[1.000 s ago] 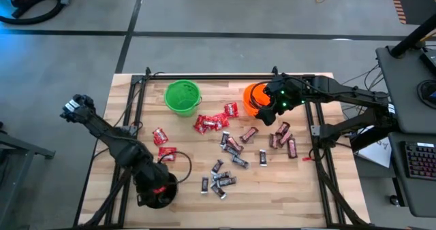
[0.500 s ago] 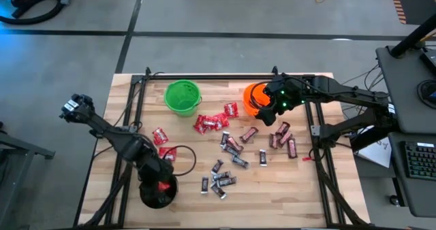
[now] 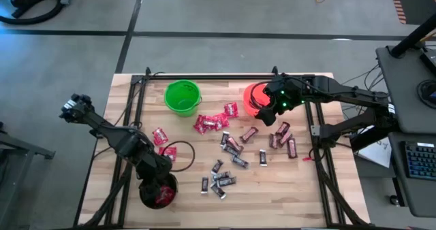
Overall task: Sort candy
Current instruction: Put the red candy into the black bucket
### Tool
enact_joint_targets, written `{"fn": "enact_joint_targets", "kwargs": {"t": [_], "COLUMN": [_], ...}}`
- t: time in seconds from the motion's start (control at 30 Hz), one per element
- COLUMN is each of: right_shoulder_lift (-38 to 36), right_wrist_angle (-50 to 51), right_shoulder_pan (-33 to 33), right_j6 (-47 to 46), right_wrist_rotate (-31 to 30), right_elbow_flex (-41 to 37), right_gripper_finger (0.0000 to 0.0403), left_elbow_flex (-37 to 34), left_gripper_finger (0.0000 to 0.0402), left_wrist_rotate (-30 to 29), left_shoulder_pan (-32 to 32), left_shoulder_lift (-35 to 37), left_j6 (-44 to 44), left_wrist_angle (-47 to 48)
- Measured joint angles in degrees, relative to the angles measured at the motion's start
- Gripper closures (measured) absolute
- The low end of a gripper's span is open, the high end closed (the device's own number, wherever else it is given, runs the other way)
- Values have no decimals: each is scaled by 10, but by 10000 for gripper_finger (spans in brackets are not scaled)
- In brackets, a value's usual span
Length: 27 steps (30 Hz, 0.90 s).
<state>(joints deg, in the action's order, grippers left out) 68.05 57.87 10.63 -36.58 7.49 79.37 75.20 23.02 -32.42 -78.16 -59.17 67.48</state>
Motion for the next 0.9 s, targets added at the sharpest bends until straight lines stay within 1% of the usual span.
{"fn": "enact_joint_targets", "kwargs": {"t": [0.07, 0.13, 0.3, 0.4, 0.5, 0.63, 0.7, 0.9], "right_shoulder_lift": [0, 0, 1, 1, -3, -5, -5, -6], "right_wrist_angle": [-12, -47, -213, -270, -258, -190, -155, -105], "right_shoulder_pan": [0, 0, 0, 0, 0, 1, 0, 0], "right_j6": [4, 14, 32, 32, 29, 22, 17, -7], "right_wrist_rotate": [-1, -1, 0, 1, 1, 0, 0, 0], "right_elbow_flex": [0, 0, 0, 1, 3, 25, 34, 39], "right_gripper_finger": [123, 127, 136, 138, 137, 136, 136, 142], "left_elbow_flex": [17, 38, 90, 113, 123, 110, 95, 4], "left_gripper_finger": [240, 240, 247, 253, 259, 269, 275, 288], "left_wrist_rotate": [-14, -36, -106, -142, -181, -252, -278, -289], "left_shoulder_pan": [8, 17, 51, 81, 115, 167, 194, 298], "left_shoulder_lift": [2, 5, 15, 27, 48, 85, 105, 160], "left_j6": [3, 9, 44, 57, 75, 97, 102, 95], "left_wrist_angle": [0, 5, 37, 57, 65, 69, 68, 55]}}
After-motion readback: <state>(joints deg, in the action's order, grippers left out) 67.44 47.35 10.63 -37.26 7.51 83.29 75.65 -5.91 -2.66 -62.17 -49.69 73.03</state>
